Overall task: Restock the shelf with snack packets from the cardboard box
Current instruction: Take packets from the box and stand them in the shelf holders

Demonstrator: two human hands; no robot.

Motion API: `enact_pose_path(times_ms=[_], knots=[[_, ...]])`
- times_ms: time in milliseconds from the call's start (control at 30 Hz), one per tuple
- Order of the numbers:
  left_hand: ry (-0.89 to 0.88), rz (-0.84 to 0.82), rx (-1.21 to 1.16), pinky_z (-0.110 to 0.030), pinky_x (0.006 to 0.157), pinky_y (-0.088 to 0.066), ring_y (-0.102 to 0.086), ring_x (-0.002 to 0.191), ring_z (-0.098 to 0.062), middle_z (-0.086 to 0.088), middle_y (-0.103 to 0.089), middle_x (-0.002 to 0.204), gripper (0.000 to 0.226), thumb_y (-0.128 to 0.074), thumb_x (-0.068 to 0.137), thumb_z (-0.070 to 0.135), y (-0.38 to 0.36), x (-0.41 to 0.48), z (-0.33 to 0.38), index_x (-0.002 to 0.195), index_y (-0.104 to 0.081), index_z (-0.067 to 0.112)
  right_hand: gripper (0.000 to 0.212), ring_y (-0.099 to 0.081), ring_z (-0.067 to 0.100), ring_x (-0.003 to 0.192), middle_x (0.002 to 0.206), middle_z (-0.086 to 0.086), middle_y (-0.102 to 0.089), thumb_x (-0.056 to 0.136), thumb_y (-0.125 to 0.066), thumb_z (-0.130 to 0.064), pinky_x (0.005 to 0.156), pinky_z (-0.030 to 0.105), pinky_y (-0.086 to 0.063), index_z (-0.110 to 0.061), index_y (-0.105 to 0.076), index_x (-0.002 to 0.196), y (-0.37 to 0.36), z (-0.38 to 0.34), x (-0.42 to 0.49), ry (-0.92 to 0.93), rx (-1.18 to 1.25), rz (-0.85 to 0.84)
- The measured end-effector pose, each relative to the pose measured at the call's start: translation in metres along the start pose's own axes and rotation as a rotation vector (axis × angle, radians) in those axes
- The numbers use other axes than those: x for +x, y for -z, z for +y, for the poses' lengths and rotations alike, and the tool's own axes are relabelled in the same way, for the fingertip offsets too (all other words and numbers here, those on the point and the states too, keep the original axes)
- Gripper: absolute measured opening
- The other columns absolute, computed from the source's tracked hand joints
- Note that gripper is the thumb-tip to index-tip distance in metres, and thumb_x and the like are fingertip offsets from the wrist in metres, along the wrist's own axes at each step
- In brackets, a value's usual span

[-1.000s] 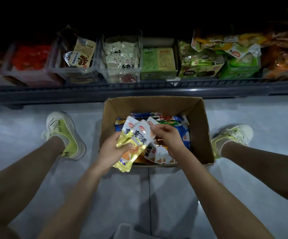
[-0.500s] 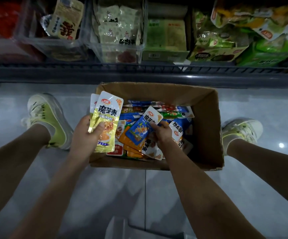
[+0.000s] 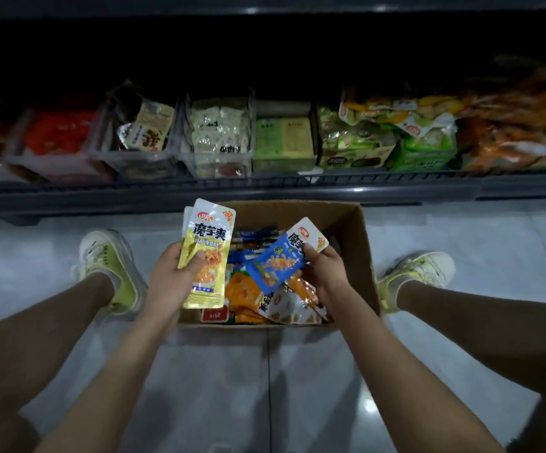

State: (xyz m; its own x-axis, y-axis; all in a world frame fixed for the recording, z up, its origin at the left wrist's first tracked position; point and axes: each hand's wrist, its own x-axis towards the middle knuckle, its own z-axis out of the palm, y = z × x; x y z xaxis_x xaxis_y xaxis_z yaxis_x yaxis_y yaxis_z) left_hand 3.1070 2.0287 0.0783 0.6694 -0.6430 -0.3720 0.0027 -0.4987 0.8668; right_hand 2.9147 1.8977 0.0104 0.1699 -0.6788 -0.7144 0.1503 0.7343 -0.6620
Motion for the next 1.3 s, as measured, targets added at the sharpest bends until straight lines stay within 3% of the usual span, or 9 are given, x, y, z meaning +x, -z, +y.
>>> enact_pose_path(times_ms=[167,367,533,667,833,933,1067,1167,1300], knots=[[-0.048,-0.075,-0.049,-0.049,0.085,-0.053,-0.067,0.089,-0.03,-0.008,-0.069,0.097,0.007,-0.055,0.095,0.019,-0.004,-0.035,0.05,0.094,-0.059,0.025,0.012,-0.059,0.012,0.051,0.076,0.005,-0.066,0.096,-0.054,-0.01,0.044,0.023,-0.044,-0.009,-0.061,0.106,0.016,-0.075,-0.062,0.202,0.005,-0.062],[-0.204,-0.081,-0.071,-0.048,0.093,-0.048,-0.063,0.103,-0.029,-0.01,-0.064,0.115,0.024,-0.053,0.097,0.024,0.002,-0.048,0.135,0.117,-0.054,0.011,0.008,-0.051,0.011,0.046,0.067,0.002,-0.066,0.097,-0.054,-0.015,0.054,0.028,-0.036,-0.011,-0.059,0.102,0.025,-0.16,-0.119,0.414,-0.019,-0.116],[-0.319,-0.05,-0.145,-0.023,0.063,-0.046,-0.063,0.08,-0.012,-0.003,-0.065,0.097,0.016,-0.052,0.095,0.014,0.004,-0.051,0.201,0.11,-0.056,0.01,0.012,-0.044,0.003,0.041,0.068,0.001,-0.057,0.097,-0.05,-0.008,0.037,0.015,-0.029,-0.014,-0.058,0.09,0.011,-0.219,-0.151,0.523,0.062,-0.145],[-0.355,-0.063,-0.194,-0.021,0.058,-0.05,-0.063,0.08,-0.015,-0.002,-0.065,0.096,0.015,-0.051,0.094,0.009,0.007,-0.053,0.24,0.108,-0.054,0.009,0.014,-0.055,0.002,0.049,0.071,-0.003,-0.066,0.095,-0.053,-0.006,0.039,0.012,-0.035,-0.014,-0.062,0.087,-0.004,-0.258,-0.169,0.646,-0.01,-0.12],[-0.401,-0.049,-0.213,-0.032,0.069,-0.05,-0.063,0.079,-0.016,-0.005,-0.065,0.096,0.007,-0.048,0.097,0.012,0.014,-0.041,0.283,0.101,-0.054,0.014,0.009,-0.044,-0.002,0.04,0.068,-0.006,-0.061,0.095,-0.056,-0.01,0.038,0.011,-0.031,-0.016,-0.063,0.091,-0.028,-0.307,-0.179,0.797,-0.087,-0.124],[-0.405,-0.016,-0.249,-0.028,0.065,-0.054,-0.065,0.082,-0.016,-0.005,-0.064,0.102,0.018,-0.047,0.097,0.01,0.018,-0.03,0.301,0.115,-0.05,0.012,0.008,-0.041,0.002,0.047,0.073,-0.003,-0.06,0.094,-0.058,-0.014,0.04,0.015,-0.029,-0.018,-0.063,0.091,-0.045,-0.328,-0.178,0.845,-0.128,-0.151],[-0.435,-0.006,-0.264,-0.023,0.059,-0.053,-0.065,0.09,-0.017,-0.005,-0.062,0.115,0.033,-0.046,0.097,0.008,0.021,-0.011,0.322,0.13,-0.044,0.013,0.01,-0.055,0.001,0.053,0.08,-0.002,-0.065,0.095,-0.058,-0.014,0.044,0.017,-0.038,-0.014,-0.061,0.104,-0.061,-0.354,-0.179,0.922,-0.123,-0.101],[-0.456,-0.012,-0.259,-0.026,0.061,-0.053,-0.066,0.092,-0.019,-0.006,-0.062,0.115,0.034,-0.046,0.096,0.009,0.016,0.002,0.341,0.131,-0.044,0.013,0.007,-0.064,0.01,0.072,0.09,0.001,-0.067,0.095,-0.058,-0.016,0.06,0.028,-0.048,-0.017,-0.06,0.101,-0.058,-0.375,-0.17,0.975,-0.12,-0.031],[-0.493,-0.021,-0.248,-0.021,0.061,-0.047,-0.064,0.085,-0.014,-0.003,-0.062,0.111,0.037,-0.045,0.096,0.009,-0.001,0.016,0.367,0.133,-0.041,0.015,0.008,-0.061,0.0,0.065,0.085,-0.006,-0.064,0.096,-0.055,-0.017,0.052,0.016,-0.047,-0.012,-0.058,0.103,-0.047,-0.407,-0.155,1.047,-0.136,0.046]])
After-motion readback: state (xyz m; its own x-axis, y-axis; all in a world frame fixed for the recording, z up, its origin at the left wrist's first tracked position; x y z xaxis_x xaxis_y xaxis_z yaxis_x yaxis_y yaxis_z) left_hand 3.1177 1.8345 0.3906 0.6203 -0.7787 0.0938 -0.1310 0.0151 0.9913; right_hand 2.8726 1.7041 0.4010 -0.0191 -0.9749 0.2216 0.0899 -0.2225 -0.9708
